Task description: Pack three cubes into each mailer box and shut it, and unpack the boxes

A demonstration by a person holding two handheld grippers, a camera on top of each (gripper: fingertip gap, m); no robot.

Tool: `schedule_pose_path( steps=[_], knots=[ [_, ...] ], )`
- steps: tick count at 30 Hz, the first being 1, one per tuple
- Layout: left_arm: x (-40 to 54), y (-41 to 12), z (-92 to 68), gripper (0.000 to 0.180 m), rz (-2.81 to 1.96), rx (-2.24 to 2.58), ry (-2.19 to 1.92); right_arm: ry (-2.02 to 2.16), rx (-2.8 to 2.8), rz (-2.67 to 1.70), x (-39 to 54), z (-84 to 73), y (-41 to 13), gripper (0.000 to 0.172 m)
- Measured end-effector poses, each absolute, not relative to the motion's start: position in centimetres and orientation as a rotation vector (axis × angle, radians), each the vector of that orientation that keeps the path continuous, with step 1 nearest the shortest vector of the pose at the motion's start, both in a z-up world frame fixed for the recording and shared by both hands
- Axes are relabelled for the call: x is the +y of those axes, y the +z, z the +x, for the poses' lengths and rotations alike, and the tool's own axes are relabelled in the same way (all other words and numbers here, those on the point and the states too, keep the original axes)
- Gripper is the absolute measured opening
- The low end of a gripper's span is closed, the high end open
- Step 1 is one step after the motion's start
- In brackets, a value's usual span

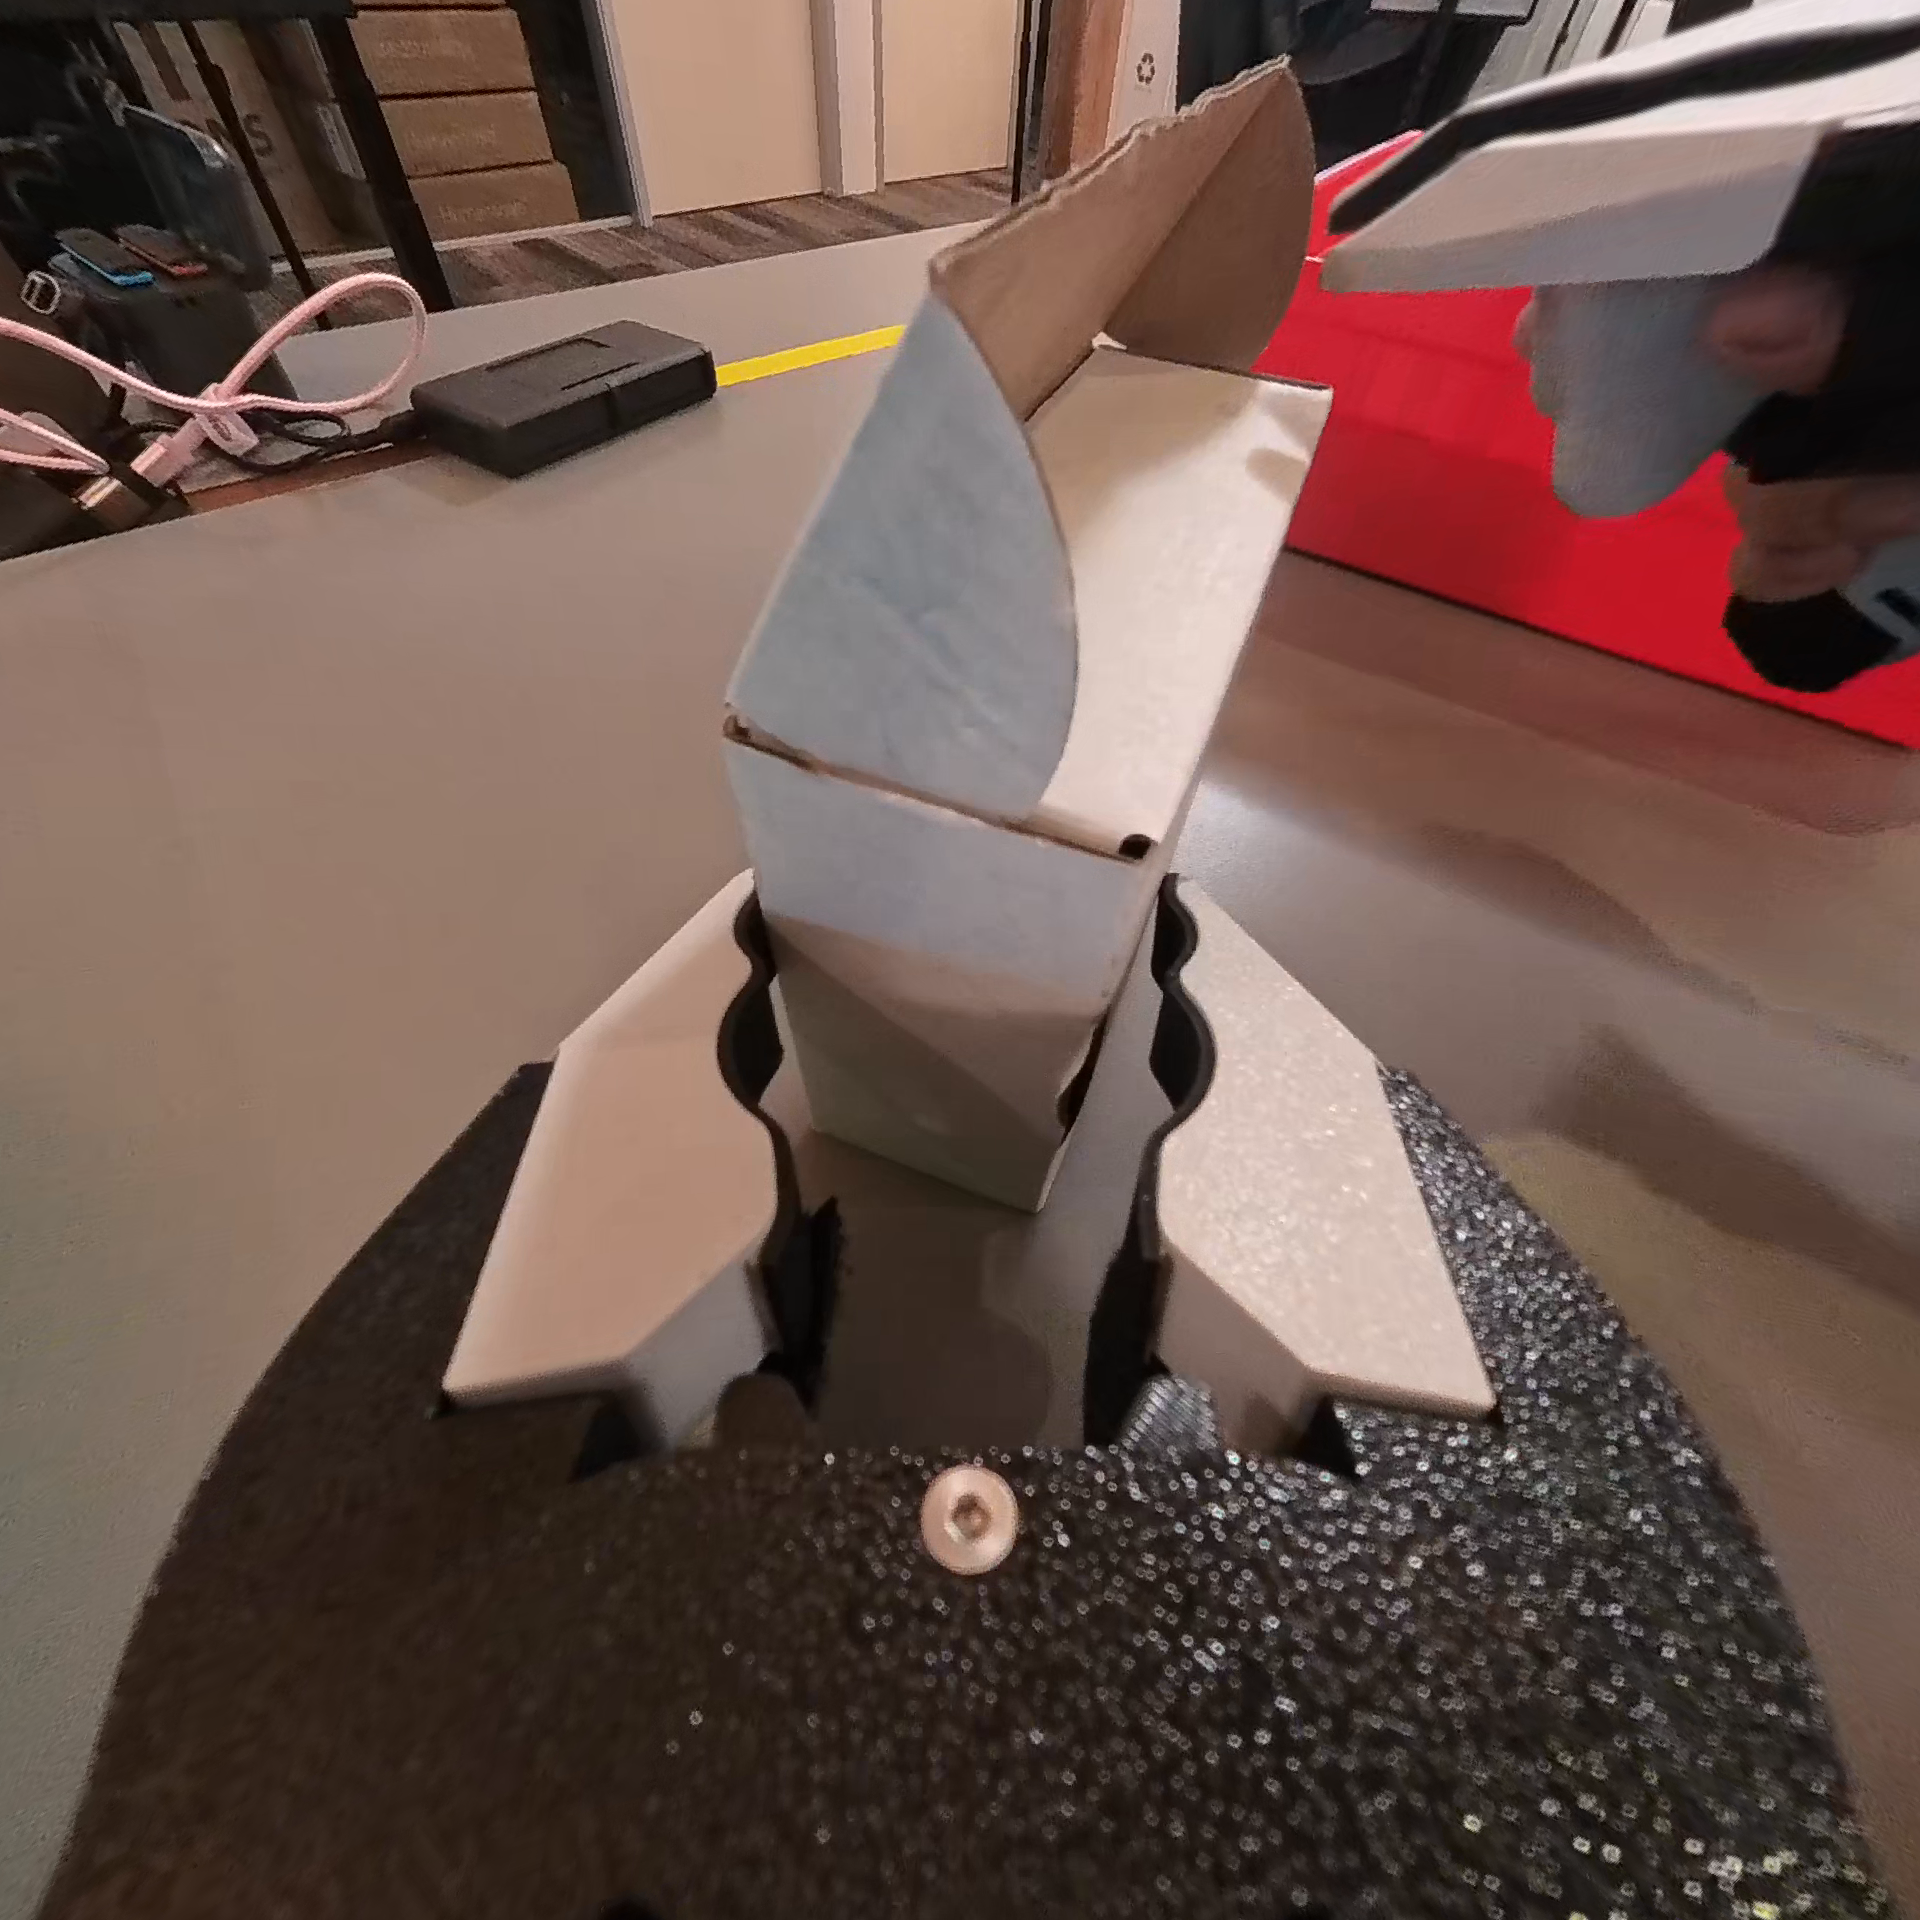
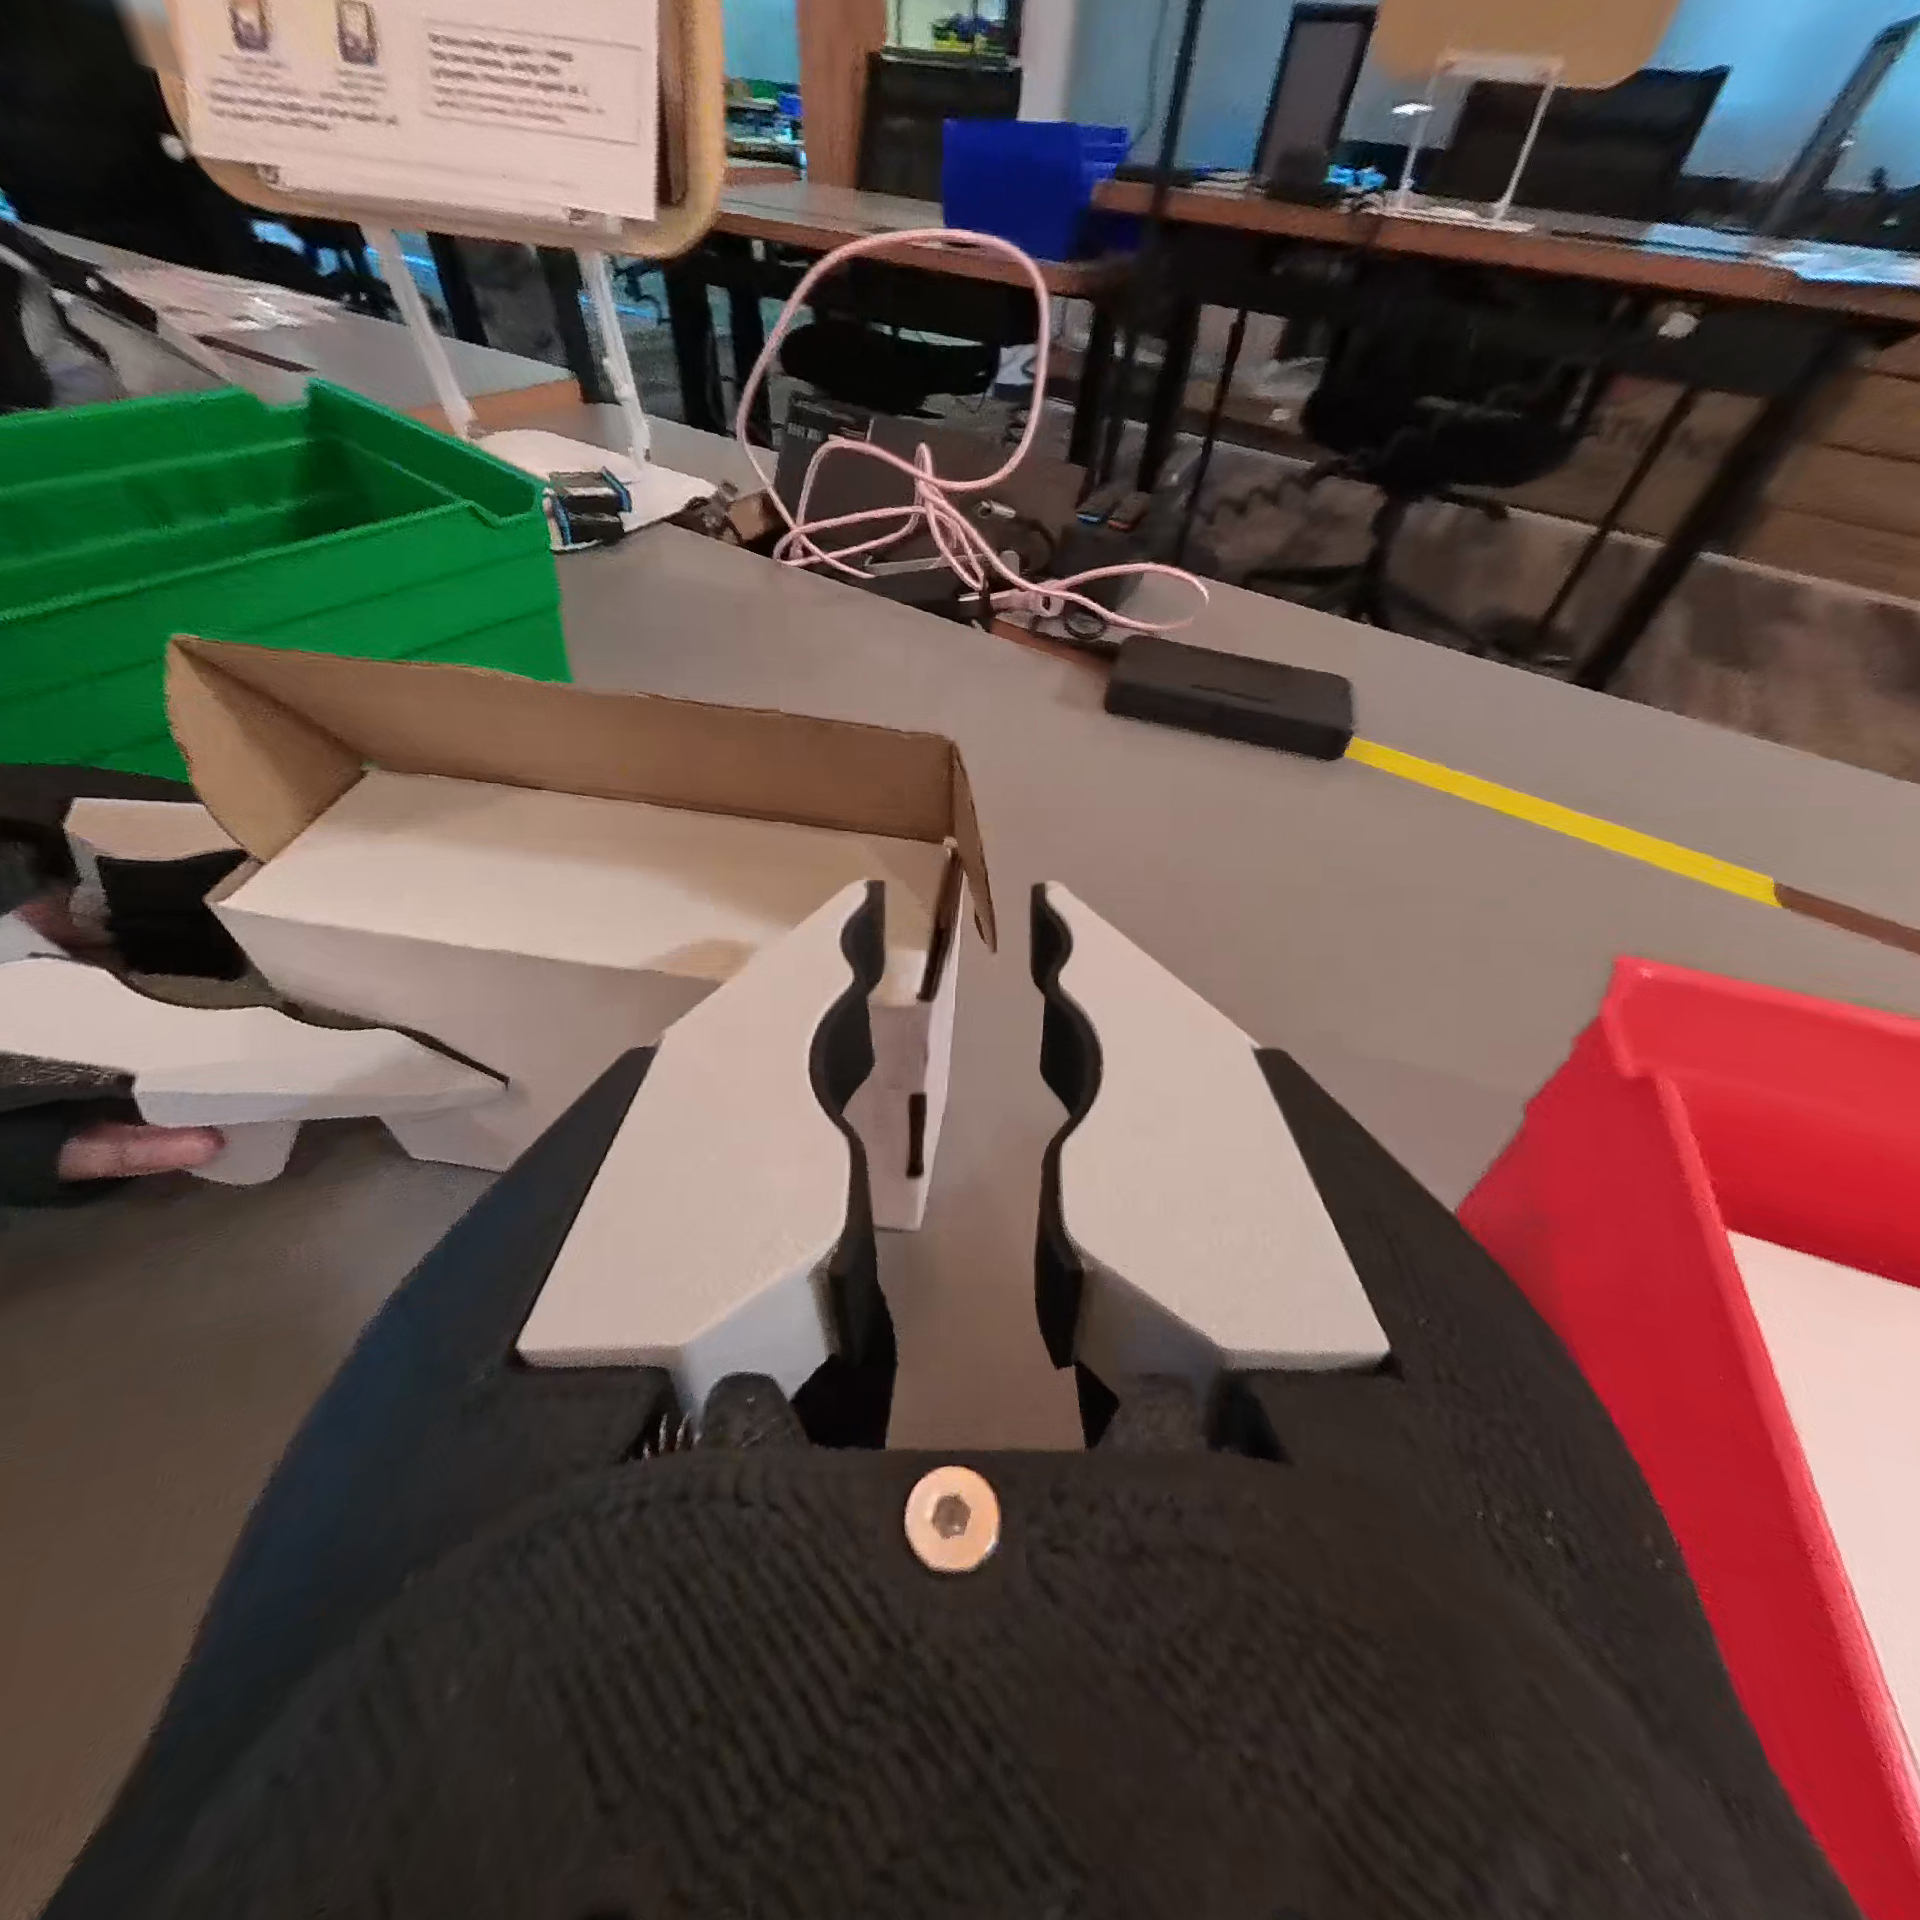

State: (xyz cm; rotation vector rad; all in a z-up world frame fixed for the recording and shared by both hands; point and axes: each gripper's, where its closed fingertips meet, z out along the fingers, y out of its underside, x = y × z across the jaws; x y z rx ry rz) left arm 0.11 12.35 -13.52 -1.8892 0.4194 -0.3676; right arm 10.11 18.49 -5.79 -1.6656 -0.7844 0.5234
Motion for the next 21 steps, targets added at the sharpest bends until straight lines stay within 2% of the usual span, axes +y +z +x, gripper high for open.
schedule_pose_path(
  steps=[6, 21],
  knots=[
    [12.3, -13.5, 0.1, 0.072, -1.887, 0.427, -0.348, 0.44, -0.874, -1.664, 19.4, 9.1, -5.1, 0.001],
    [12.3, -13.5, 0.1, 0.071, -1.882, 0.432, -0.312, 0.527, -0.767, -1.847, 19.7, 8.8, -4.7, 0.0]
  ],
)
